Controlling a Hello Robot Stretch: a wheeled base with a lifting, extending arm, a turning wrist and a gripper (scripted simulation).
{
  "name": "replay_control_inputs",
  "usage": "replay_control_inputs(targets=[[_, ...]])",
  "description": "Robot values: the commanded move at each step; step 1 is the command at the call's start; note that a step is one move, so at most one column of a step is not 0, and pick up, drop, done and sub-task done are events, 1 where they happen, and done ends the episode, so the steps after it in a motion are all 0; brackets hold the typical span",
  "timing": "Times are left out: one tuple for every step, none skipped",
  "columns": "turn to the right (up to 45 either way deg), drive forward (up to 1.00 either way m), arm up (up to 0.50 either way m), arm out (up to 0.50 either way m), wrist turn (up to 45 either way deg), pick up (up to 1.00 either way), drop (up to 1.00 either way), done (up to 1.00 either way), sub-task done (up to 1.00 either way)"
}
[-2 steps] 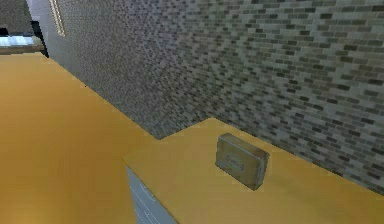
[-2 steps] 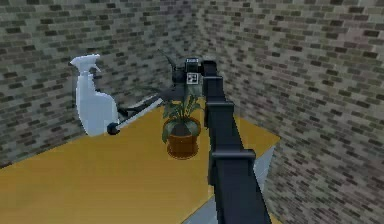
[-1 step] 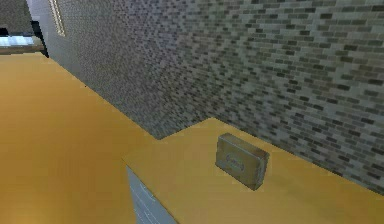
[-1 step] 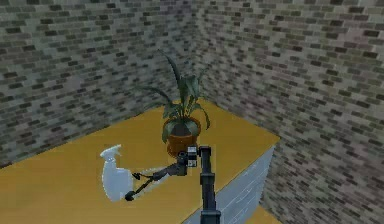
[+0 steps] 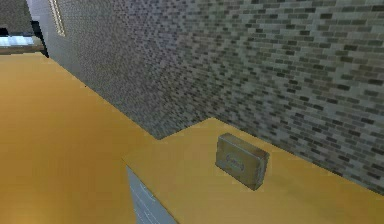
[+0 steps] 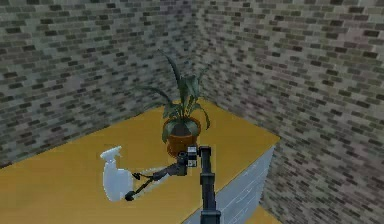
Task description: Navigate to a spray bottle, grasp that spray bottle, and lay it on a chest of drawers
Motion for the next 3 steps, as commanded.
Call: replay_control_inputs(targets=[[0.0, 0.0, 0.1, 0.0, 0.0, 0.0, 0.0, 0.0, 0.0], [0.0, 0.0, 0.0, -0.08, 0.0, 0.0, 0.0, 0.0, 0.0], [0.0, 0.0, 0.0, 0.0, 0.0, 0.0, 0.0, 1.0, 0.0]])
